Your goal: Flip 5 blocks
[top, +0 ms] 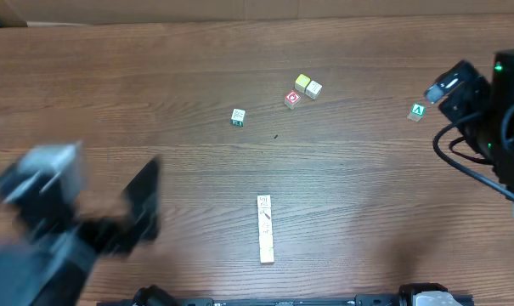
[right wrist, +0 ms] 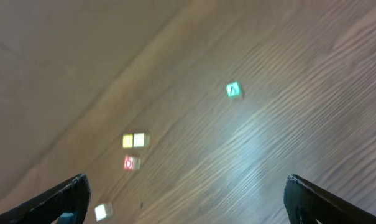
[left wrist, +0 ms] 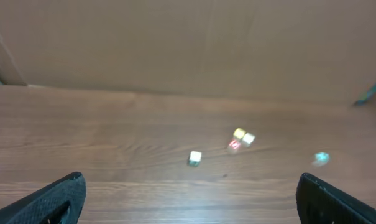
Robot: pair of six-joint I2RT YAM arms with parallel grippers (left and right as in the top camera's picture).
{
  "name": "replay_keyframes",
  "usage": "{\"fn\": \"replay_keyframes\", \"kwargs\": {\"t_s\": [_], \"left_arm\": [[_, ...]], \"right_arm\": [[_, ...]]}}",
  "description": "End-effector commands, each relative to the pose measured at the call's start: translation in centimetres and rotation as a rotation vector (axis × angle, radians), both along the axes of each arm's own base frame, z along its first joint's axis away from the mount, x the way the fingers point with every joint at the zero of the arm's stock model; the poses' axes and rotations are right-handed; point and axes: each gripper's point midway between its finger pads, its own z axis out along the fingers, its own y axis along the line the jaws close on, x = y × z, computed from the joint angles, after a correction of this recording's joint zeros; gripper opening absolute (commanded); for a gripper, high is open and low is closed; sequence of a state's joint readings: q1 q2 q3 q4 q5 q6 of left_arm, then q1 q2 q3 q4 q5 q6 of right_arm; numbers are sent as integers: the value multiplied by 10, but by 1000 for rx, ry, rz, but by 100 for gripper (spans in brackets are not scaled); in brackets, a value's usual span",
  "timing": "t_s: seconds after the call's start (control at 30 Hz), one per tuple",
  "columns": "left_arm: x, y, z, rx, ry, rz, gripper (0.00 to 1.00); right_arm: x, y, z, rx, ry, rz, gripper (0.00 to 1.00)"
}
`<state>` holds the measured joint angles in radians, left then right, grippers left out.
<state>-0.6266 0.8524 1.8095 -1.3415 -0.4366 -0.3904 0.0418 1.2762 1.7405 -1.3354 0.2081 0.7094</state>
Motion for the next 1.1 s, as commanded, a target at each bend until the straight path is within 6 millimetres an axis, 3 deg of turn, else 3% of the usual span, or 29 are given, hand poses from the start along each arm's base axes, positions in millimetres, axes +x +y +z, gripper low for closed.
{"fn": "replay_keyframes", "kwargs": {"t_s": [0.0, 0.17, 0.27, 0.73, 1.07], "left_arm": [[-36, 13, 7, -109, -52, -55, 100], [-74, 37, 6, -160, -113, -77, 100], [-81, 42, 0, -156, -106, -79, 100], [-84, 36, -8, -148, -70, -120, 100], [-85, 42, -16, -99, -51, -98, 100]], "right_arm": [[-2, -12, 6, -66, -7, -24, 100], [-1, -12, 3, -67, 9, -23, 100], [0, -12, 2, -67, 11, -23, 100], [0, -12, 2, -67, 11, -23, 100], [0, -12, 2, -67, 11, -23, 100]]}}
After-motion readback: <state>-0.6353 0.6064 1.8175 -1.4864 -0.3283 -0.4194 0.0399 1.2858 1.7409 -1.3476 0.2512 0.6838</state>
